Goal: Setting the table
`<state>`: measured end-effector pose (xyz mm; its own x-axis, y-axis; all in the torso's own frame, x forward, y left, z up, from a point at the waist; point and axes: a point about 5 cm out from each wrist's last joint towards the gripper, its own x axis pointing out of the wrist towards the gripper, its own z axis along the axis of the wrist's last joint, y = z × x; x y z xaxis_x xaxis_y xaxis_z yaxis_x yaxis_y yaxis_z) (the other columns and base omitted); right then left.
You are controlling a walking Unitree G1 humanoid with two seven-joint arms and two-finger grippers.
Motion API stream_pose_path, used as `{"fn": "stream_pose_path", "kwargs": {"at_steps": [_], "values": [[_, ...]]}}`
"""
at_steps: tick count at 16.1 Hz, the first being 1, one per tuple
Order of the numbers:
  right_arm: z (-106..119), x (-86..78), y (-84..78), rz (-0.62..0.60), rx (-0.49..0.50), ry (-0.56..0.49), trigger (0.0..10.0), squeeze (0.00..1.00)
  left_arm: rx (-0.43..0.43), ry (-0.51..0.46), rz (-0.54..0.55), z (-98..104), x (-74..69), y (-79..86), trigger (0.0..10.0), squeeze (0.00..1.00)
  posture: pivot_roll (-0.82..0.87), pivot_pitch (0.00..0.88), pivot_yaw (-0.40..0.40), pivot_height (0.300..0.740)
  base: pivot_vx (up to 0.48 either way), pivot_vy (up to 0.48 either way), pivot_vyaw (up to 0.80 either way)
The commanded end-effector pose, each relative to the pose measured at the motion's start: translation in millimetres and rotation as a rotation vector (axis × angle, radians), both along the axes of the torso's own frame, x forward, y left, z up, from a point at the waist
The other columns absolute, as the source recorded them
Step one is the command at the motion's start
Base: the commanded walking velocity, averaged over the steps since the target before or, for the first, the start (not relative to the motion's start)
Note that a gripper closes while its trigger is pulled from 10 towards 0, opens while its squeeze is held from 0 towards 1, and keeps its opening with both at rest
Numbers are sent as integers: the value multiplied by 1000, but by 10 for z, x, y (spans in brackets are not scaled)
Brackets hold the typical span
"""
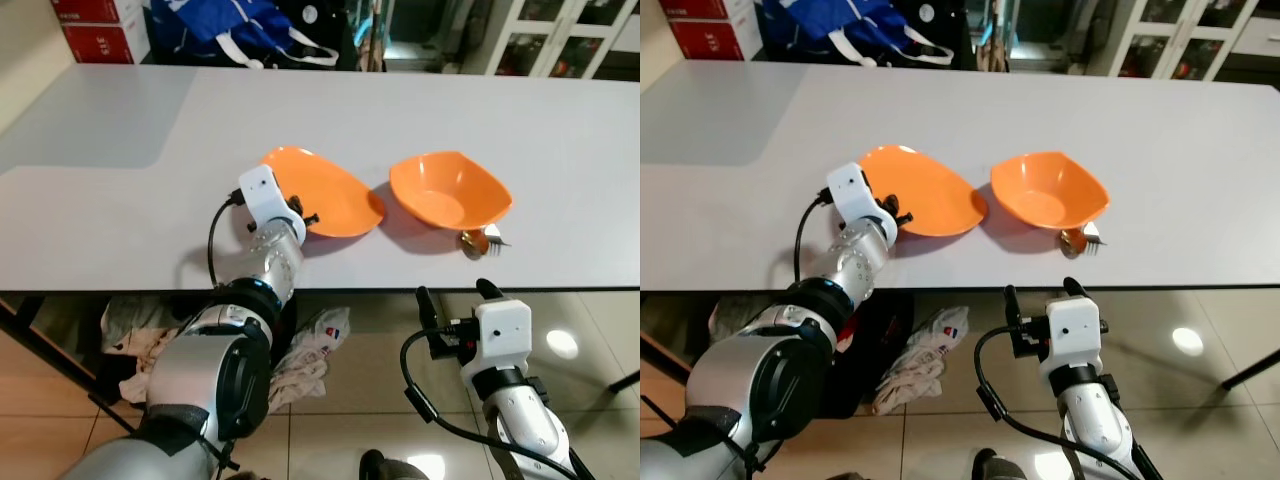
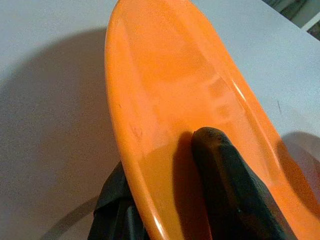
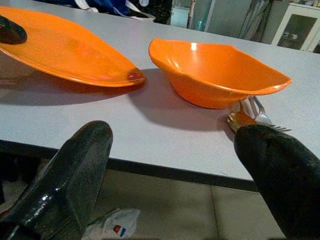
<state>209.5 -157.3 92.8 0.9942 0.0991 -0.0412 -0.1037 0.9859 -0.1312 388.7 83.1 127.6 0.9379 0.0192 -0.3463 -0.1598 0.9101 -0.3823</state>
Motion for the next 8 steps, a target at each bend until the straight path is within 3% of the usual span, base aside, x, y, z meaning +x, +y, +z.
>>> {"fn": "stream_pose_path", "kwargs": {"at_steps": [1, 2, 3, 4, 8], "values": [[5, -5, -42, -7, -10, 6, 10000, 0, 11, -4, -2, 34, 13, -5, 10000, 0, -101, 47, -8, 740, 0, 0, 0], [-2, -7, -47, -7, -11, 7, 10000, 0, 18, 1, -5, 23, 9, 0, 10000, 0, -101, 47, -9, 740, 0, 0, 0], [-11, -8, -53, -8, -12, 9, 10000, 0, 14, 9, -5, 7, 4, 5, 10000, 180, -101, 47, -9, 740, 0, 0, 0], [-16, -10, -56, -8, -12, 11, 10000, 0, 8, 14, -2, -3, 2, 12, 10000, 1000, -103, 47, -9, 740, 0, 0, 0], [-21, -17, -60, -9, -15, 16, 10000, 0, 14, 49, 22, -53, -12, 62, 10000, 1000, -106, 50, -9, 740, 0, 0, 0]]}}
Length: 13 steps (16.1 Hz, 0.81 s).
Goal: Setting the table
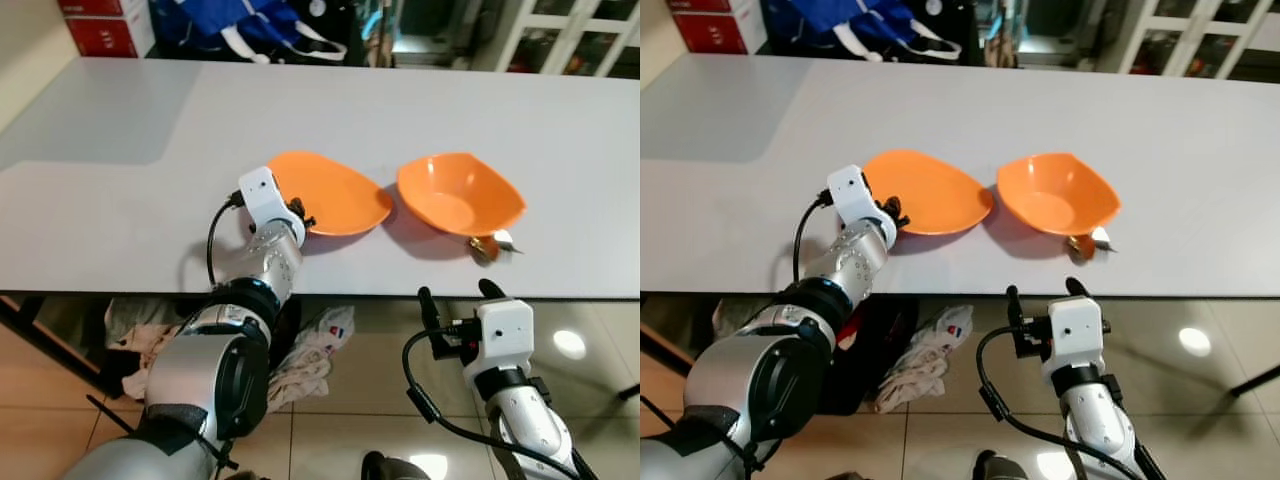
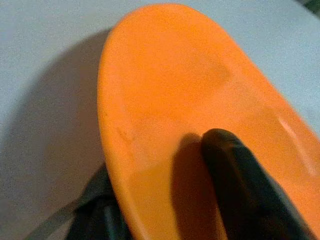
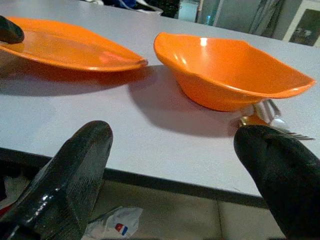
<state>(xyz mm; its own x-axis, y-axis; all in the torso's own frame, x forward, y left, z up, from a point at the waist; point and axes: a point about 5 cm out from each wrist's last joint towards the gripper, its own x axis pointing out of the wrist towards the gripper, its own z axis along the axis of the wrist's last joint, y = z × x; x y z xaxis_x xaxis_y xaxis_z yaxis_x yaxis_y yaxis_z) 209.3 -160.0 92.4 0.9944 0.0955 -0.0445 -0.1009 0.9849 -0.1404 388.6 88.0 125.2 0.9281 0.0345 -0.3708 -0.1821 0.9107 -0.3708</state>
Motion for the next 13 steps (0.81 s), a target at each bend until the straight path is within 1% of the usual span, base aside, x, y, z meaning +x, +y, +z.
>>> {"fn": "stream_pose_path", "kwargs": {"at_steps": [1, 3, 4, 6, 8, 9, 10, 12, 13], "values": [[-13, -17, -29, -5, -5, 14, 10000, 0, 22, 40, 26, -50, -19, 37, 10000, 1000, -106, 53, -10, 740, 0, 0, 0], [-13, -17, -25, -4, -5, 16, 10000, 0, 29, 64, 39, -72, -28, 49, 10000, 1000, -106, 53, -10, 740, 0, 0, 0], [-13, -21, -24, -3, -6, 18, 10000, 0, 17, 103, 39, -105, -47, 24, 10000, 1000, -103, 55, -11, 740, 0, 0, 0], [-16, -23, -25, -3, -7, 20, 10000, 0, 6, 139, 19, -139, -72, -30, 10000, 1000, -100, 55, -9, 740, 0, 0, 0], [-21, -25, -24, -3, -7, 22, 10000, 0, 7, 184, -81, -183, -134, -196, 10000, 1000, -97, 53, -8, 740, 0, 0, 0], [-24, -26, -23, -3, -7, 23, 10000, 0, 7, 208, -118, -212, -167, -236, 10000, 1000, -96, 52, -7, 740, 0, 0, 0], [-30, -23, -23, -2, -7, 25, 10000, 0, 23, 260, -194, -271, -237, -280, 10000, 1000, -91, 50, -9, 740, 0, 0, 0], [-42, -18, -23, 2, -7, 28, 10000, 0, 40, 313, -259, -318, -297, -236, 10000, 1000, -82, 49, -7, 740, 0, 0, 0], [-48, -17, -23, 3, -7, 29, 10000, 0, 48, 316, -276, -307, -315, -204, 10000, 1000, -79, 47, -4, 740, 0, 0, 0]]}}
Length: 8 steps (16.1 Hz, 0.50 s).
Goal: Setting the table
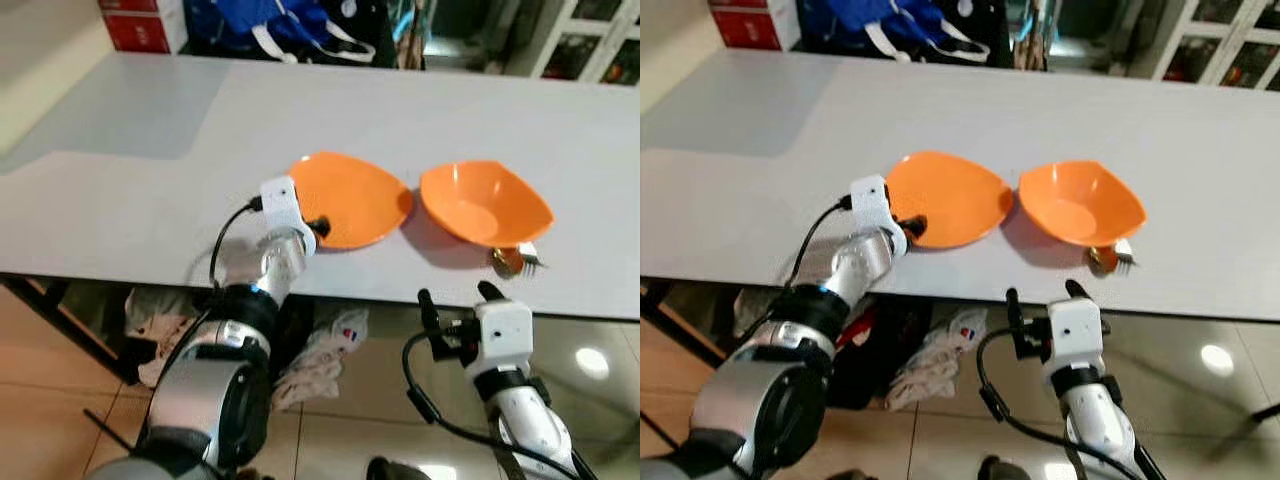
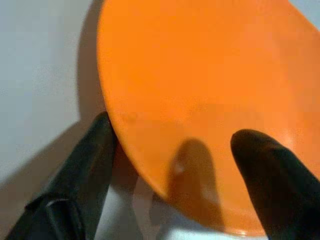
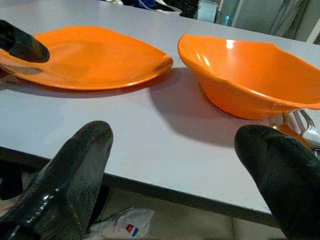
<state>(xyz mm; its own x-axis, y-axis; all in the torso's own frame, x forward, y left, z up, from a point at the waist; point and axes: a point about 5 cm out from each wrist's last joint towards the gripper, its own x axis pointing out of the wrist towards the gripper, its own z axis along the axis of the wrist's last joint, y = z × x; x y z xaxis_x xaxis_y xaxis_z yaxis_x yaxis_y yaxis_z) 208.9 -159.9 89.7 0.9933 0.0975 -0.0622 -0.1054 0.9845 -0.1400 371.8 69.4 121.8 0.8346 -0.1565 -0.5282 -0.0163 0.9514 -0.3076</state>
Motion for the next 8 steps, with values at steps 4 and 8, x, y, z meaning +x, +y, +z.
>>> {"fn": "stream_pose_path", "kwargs": {"at_steps": [4, 8], "values": [[-62, -5, -25, 1, -2, 20, 10000, 0, 48, 120, -125, -98, -309, 118, 10000, 0, -73, 30, 0, 740, 0, 0, 0], [-81, 5, -46, 3, -4, 20, 10000, 0, 92, -79, -244, 342, -467, 271, 10000, 0, -59, 19, -9, 740, 0, 0, 0]]}}
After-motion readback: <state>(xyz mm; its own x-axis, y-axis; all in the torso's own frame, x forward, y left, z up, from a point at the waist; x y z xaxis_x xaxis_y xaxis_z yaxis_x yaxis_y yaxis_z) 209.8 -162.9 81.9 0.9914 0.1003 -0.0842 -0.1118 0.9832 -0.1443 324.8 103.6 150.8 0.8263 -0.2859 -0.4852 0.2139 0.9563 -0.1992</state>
